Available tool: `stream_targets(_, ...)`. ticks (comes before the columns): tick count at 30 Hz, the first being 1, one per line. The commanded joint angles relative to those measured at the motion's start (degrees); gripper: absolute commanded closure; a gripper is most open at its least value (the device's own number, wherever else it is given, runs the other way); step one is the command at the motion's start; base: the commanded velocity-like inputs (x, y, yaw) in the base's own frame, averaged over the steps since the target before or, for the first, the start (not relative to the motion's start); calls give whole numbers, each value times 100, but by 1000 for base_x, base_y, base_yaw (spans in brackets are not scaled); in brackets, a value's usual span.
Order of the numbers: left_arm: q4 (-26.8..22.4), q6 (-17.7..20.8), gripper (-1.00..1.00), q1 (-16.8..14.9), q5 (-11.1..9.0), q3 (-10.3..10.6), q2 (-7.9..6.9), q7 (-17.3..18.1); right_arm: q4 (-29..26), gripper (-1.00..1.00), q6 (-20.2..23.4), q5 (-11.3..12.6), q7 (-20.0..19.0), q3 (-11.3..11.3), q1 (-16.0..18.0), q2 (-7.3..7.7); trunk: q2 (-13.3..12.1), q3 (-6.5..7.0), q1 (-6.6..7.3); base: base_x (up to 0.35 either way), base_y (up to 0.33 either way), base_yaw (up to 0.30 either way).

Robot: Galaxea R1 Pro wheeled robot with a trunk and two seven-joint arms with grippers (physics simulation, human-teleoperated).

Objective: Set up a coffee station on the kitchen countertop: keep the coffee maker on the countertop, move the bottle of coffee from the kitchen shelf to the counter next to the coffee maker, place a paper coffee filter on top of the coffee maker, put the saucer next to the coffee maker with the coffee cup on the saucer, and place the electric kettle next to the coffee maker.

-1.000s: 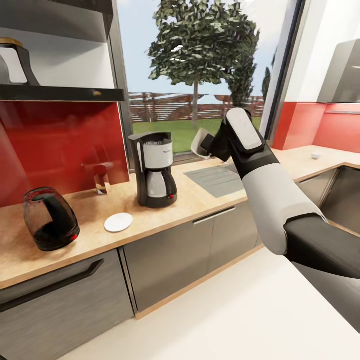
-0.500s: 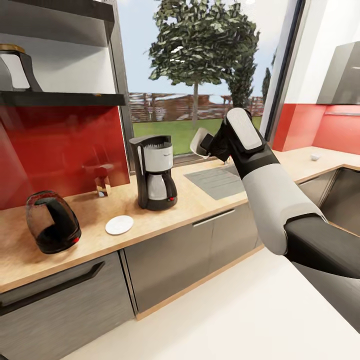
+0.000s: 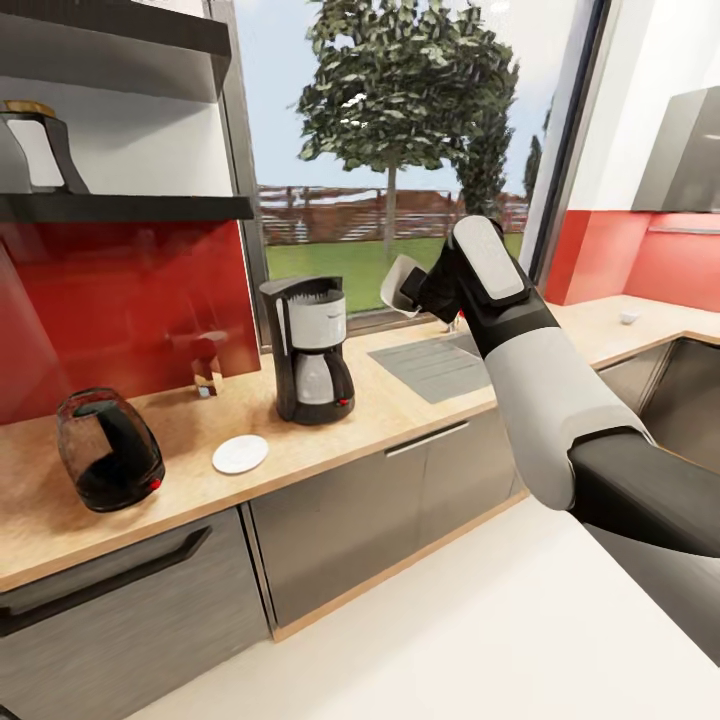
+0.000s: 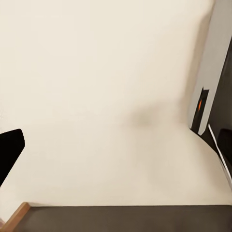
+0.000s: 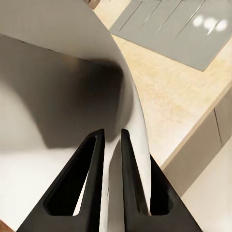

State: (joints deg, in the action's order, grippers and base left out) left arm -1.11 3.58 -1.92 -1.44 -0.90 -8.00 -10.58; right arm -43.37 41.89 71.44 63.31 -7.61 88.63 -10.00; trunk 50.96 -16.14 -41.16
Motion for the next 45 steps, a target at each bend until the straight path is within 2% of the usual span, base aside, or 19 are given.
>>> stream_targets(1, -12, 29, -100, -1, -15, -6, -2, -12, -4, 100, 18, 36, 41, -4, 6, 0, -37, 11, 22, 0, 0, 0)
stream_targets(25, -12, 29, -100, -1, -15, -21, 12, 3, 3, 100, 14, 36, 41, 5, 6, 0, -999, 481, 549, 0, 0, 0)
stream_targets(32, -12, 28, -100, -1, -15, -149, 11, 13, 16, 100, 21, 36, 41, 5, 6, 0, -1280, 607, 703, 0, 0, 0)
stream_targets(45, -12, 21, -100, -1, -15, -170, 17, 21, 39, 100, 21, 36, 41, 4, 6, 0, -1801, 841, 988, 0, 0, 0)
